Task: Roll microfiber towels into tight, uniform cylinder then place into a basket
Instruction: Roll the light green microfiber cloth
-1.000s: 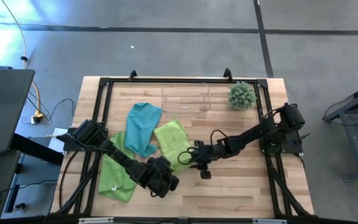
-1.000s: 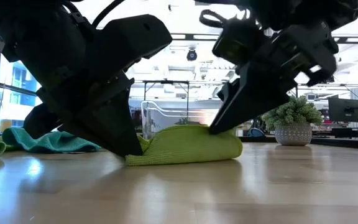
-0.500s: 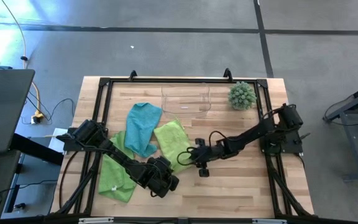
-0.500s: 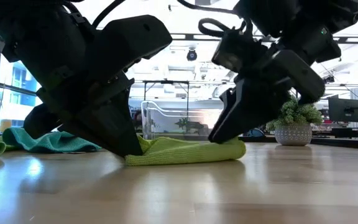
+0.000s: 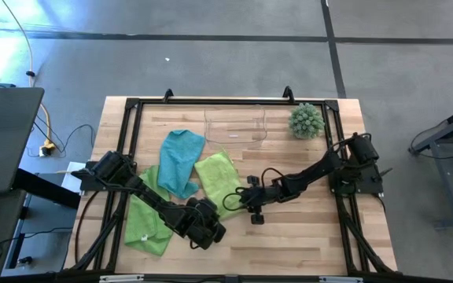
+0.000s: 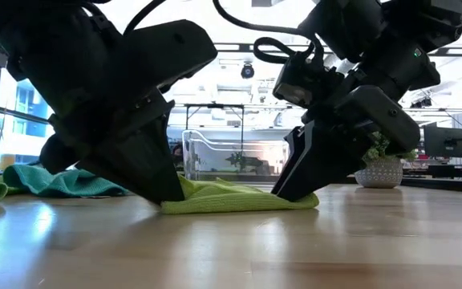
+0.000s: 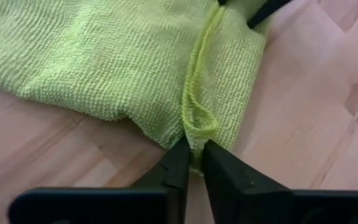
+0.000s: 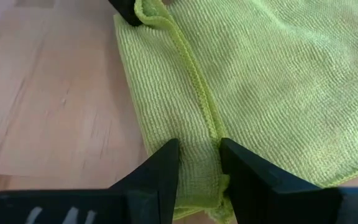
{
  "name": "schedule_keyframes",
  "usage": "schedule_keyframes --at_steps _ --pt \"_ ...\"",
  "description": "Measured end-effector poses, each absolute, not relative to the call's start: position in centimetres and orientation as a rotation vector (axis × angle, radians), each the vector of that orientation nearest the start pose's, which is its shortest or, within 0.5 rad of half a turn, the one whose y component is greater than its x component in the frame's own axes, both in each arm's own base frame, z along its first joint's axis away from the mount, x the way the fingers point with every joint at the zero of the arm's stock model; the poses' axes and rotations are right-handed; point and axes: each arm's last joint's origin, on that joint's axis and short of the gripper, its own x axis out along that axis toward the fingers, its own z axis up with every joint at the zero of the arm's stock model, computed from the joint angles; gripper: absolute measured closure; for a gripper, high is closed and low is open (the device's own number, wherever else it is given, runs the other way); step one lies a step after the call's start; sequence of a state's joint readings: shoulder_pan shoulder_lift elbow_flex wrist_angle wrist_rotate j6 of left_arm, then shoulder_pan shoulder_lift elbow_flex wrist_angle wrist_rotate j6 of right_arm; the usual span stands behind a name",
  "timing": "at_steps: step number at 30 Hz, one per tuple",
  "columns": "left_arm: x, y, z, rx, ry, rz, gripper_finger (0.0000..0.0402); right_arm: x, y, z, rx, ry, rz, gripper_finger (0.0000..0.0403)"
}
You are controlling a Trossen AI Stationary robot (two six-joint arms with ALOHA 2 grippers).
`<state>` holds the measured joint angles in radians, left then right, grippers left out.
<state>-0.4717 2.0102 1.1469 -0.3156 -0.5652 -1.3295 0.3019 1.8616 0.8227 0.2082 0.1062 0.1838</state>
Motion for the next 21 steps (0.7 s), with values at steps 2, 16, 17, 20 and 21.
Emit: schedule_keyframes --at_steps 2,16,17,20,21 --pt "34.0 -15.6 11.1 -0.609 0.774 0.679 0.0342 32.2 9.7 10.4 0.006 0.829 0.107 0.0289" --pt "34.7 -13.5 15.2 -0.343 1.228 0.664 0.0285 32.2 9.7 10.3 0.029 0.835 0.102 0.0289" --pt "34.5 -13.3 15.5 -0.314 1.260 0.687 0.0287 32.2 9.7 10.3 0.029 0.835 0.102 0.0289" --pt "33.6 -12.9 16.4 -0.204 1.364 0.725 0.0293 32.2 9.7 10.3 0.029 0.836 0.103 0.0289" --pt "33.2 -12.9 16.7 -0.160 1.403 0.737 0.0296 32.2 9.7 10.3 0.029 0.837 0.103 0.0289"
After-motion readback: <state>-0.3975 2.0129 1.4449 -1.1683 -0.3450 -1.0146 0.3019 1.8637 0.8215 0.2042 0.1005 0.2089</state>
